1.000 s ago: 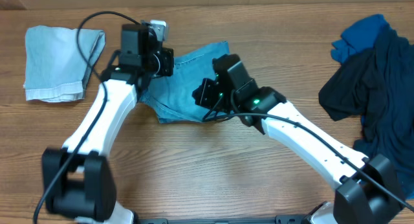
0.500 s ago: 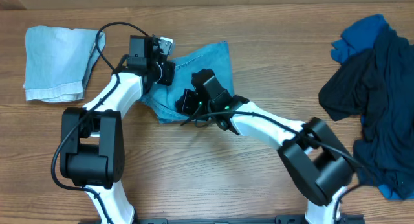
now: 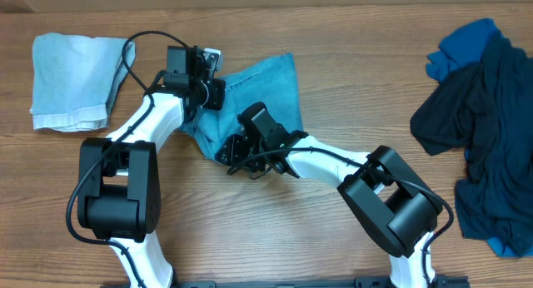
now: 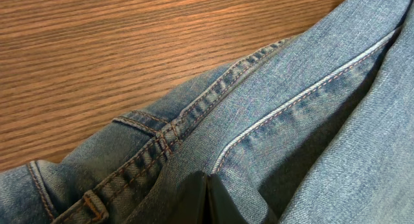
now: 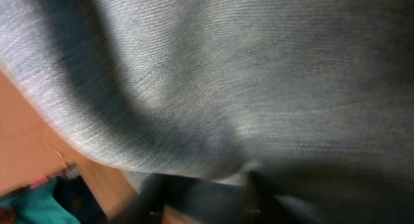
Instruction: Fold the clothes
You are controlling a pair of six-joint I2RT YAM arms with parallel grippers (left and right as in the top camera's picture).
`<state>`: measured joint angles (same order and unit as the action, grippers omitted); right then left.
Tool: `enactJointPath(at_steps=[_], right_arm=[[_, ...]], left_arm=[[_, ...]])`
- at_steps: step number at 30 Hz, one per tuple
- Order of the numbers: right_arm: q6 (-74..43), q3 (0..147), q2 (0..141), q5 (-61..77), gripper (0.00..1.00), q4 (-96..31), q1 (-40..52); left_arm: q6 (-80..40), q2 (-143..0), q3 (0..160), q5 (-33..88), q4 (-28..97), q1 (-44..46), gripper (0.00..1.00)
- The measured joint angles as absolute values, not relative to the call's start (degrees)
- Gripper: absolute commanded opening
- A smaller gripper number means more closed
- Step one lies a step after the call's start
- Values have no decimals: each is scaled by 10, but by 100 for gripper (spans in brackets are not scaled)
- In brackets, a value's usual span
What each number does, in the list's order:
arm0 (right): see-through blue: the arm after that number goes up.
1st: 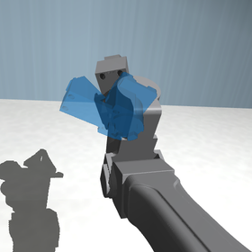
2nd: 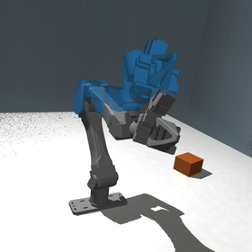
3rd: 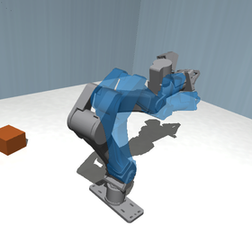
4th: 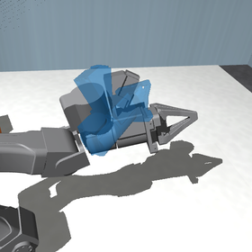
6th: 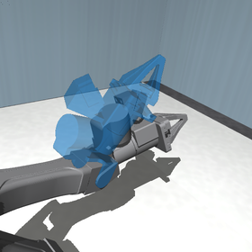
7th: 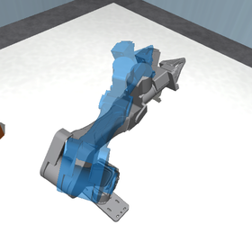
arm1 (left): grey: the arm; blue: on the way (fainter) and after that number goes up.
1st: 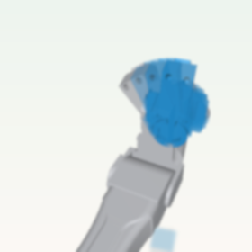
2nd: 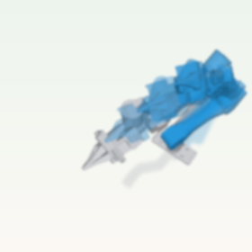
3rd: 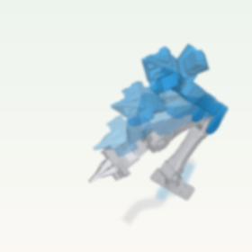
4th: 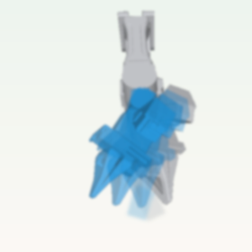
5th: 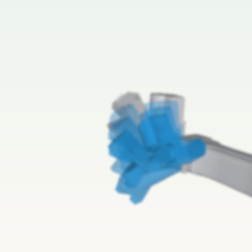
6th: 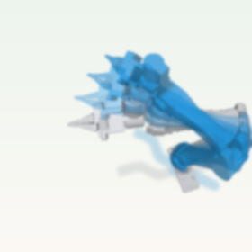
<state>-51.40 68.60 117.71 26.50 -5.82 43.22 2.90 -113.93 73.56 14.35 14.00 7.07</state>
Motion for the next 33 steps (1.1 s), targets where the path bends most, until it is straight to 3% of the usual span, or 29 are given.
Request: enactJointPath(at_steps=[2,4,7,10,14,17,20,25,26,27,29,30,31,33], right_arm=[[-491,686,1177,283,82,-55,432],[-471,687,1177,295,100,-57,432],[-435,700,1176,321,100,-76,431],[-377,718,1156,325,100,-197,417],[-309,719,995,226,100,-364,350],[-250,725,900,195,100,-386,241],[-188,730,901,175,100,-382,120],[-120,729,988,219,100,-334,56],[-107,729,1011,230,100,-321,53],[-103,729,1020,239,100,-316,53],[-89,728,1038,262,100,-307,53],[-87,728,1038,269,100,-306,53],[-85,728,1038,275,100,-304,53],[-83,728,1038,281,100,-303,53]], left_arm=[[29,-1139,736,144,140,70,4],[29,-1139,736,146,141,70,4],[29,-1139,736,146,141,70,4],[29,-1139,736,148,142,70,4],[26,-1140,764,148,188,70,4],[25,-1123,816,128,229,70,4],[24,-1034,848,106,258,70,4],[14,-967,862,123,401,71,4],[7,-973,849,128,408,72,9],[-1,-976,838,129,405,72,24],[-30,-984,794,128,398,65,41],[-45,-986,779,128,398,60,60],[-57,-987,763,128,399,51,100],[-78,-987,758,127,403,41,100]])
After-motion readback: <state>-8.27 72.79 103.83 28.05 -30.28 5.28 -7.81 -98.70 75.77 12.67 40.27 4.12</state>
